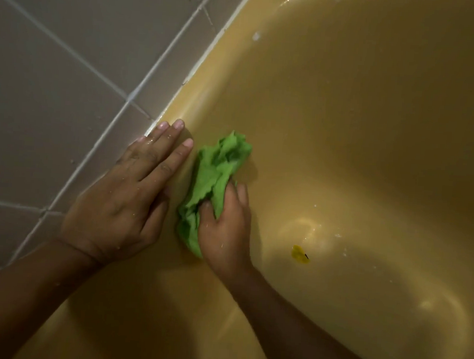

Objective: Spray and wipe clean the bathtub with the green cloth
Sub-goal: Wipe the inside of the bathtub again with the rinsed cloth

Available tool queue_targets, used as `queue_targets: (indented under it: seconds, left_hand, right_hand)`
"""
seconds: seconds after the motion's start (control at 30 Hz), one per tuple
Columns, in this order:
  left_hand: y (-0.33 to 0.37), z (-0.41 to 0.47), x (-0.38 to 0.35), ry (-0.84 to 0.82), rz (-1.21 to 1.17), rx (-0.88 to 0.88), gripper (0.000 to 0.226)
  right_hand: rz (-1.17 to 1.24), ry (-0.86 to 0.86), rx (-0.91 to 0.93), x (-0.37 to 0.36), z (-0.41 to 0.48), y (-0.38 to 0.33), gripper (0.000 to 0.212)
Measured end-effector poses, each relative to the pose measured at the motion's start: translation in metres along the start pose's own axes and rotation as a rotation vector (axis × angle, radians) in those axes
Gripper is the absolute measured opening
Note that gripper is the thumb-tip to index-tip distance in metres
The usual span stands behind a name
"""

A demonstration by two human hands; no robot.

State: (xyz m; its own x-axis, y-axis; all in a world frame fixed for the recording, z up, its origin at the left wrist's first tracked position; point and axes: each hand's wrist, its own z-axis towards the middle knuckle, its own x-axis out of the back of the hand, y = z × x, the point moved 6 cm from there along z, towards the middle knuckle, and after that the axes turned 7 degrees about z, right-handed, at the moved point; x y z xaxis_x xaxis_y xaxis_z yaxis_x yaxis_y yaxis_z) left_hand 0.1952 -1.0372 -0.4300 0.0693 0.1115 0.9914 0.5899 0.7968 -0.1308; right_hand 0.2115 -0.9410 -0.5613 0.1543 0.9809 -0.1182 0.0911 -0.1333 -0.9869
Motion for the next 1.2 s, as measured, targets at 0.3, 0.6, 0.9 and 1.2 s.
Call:
queue_targets:
  seconds: [0.3,0.6,0.9,1.2]
  left_hand:
    - [0.0,0.012,0.002,0.038,-0.007,-0.007,0.071]
    - [-0.003,0.026,0.0,0.016,0.007,0.007,0.081]
    - [-0.006,0.036,-0.003,0.039,-0.023,0.017,0.084]
    - [-0.008,0.04,-0.007,0.049,-0.022,0.002,0.083]
  right_hand:
    - [-0.137,0.21,0.071,0.051,0.141,-0.081,0.056]
    - [-0.11,0.596,0.096,0.072,0.164,-0.063,0.062]
    - [-0.185,0.664,-0.106,0.075,0.129,0.041,0.059]
    - [-0.694,0.267,-0.445,0.091,0.044,0.182,0.066]
